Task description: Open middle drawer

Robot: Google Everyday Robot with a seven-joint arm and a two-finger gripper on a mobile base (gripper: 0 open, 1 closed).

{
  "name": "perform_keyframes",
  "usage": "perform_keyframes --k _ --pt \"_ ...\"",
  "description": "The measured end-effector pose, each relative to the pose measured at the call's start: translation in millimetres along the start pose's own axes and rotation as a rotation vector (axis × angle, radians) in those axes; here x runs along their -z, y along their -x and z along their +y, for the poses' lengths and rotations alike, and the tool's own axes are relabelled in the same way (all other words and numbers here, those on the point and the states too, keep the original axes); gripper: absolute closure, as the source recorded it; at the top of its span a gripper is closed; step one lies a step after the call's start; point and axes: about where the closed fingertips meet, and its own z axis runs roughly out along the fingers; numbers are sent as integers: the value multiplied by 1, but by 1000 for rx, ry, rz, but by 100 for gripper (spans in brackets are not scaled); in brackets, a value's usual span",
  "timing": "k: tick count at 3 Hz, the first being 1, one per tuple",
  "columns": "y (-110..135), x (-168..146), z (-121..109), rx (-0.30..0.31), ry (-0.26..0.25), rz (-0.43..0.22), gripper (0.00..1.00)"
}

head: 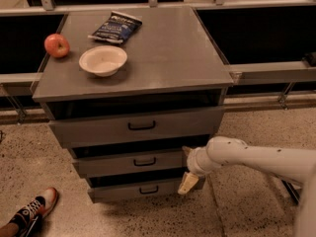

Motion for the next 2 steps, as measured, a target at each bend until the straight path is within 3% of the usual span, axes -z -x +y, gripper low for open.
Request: perform_keyframes --k 1,2 --pt "-3 -32 -18 63 -5 31 0" --pt "-3 -51 -34 120 -9 68 17"
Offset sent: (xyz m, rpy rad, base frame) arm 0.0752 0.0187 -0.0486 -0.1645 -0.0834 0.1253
